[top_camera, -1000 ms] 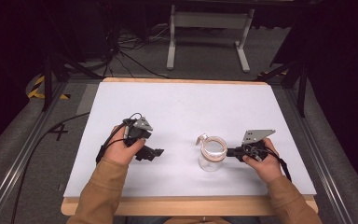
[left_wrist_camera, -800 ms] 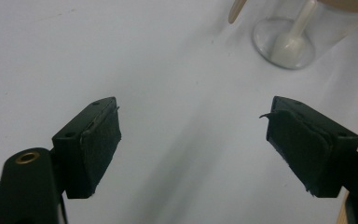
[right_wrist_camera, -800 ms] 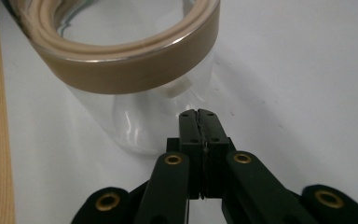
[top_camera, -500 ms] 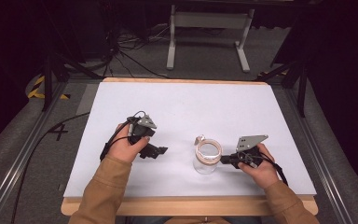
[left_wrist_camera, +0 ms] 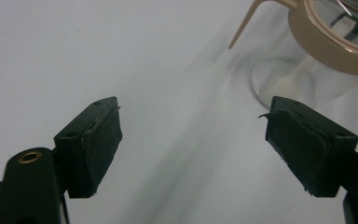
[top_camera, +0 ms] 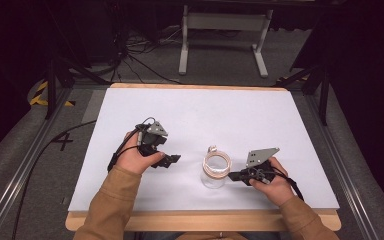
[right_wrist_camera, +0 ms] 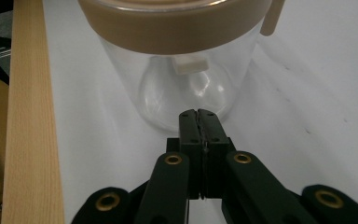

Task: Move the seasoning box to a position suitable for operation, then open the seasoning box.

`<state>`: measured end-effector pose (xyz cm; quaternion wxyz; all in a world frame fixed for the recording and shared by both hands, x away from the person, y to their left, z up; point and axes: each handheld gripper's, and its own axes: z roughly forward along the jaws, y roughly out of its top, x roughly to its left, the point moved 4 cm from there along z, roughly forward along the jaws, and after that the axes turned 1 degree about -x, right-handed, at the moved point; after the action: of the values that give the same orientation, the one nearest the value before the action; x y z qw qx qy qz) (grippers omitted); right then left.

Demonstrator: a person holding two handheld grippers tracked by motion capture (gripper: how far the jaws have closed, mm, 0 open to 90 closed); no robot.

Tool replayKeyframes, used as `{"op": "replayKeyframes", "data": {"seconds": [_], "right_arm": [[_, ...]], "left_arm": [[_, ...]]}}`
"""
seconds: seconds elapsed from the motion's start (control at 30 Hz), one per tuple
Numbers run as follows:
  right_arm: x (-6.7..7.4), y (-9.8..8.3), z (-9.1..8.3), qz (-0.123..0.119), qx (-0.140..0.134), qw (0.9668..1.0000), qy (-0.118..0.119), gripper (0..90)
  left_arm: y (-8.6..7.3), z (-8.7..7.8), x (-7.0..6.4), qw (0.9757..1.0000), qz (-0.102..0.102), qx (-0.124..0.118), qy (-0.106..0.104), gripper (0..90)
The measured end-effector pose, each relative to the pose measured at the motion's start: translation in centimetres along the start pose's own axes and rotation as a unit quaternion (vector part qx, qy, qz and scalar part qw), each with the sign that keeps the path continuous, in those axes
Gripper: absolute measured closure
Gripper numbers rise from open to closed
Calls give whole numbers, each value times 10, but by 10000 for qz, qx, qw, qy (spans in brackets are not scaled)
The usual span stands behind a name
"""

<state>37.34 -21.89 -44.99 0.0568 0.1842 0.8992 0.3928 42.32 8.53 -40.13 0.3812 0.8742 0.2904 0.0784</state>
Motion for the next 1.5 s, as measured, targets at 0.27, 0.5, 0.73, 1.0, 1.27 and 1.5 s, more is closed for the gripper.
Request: {"op": "replayKeyframes", "data": {"seconds": [0.27,0.5,0.73,1.0,1.27,1.5], "right_arm": [[9,3,8,-126,102,9998,113,900],[10,3,7,-162,175,9997,113,900],[-2,0,-17,32,-43,9998,-173,900],[-10,-3,-38,246,-284,9987,-353,900],[-13,6,-42,254,-318,9983,-419,900],[-15,25,-46,256,-370,9981,-426,900]], "left_arm": [[1,1,0,10000,36,62,35,284],[5,-6,-3,9998,125,-71,-97,436],[24,-16,-13,9960,282,-621,-579,662],[45,-10,-19,9910,331,-855,-975,805],[67,10,-21,9857,533,-837,-1365,850],[77,37,-31,9816,709,-717,-1622,859]]}}
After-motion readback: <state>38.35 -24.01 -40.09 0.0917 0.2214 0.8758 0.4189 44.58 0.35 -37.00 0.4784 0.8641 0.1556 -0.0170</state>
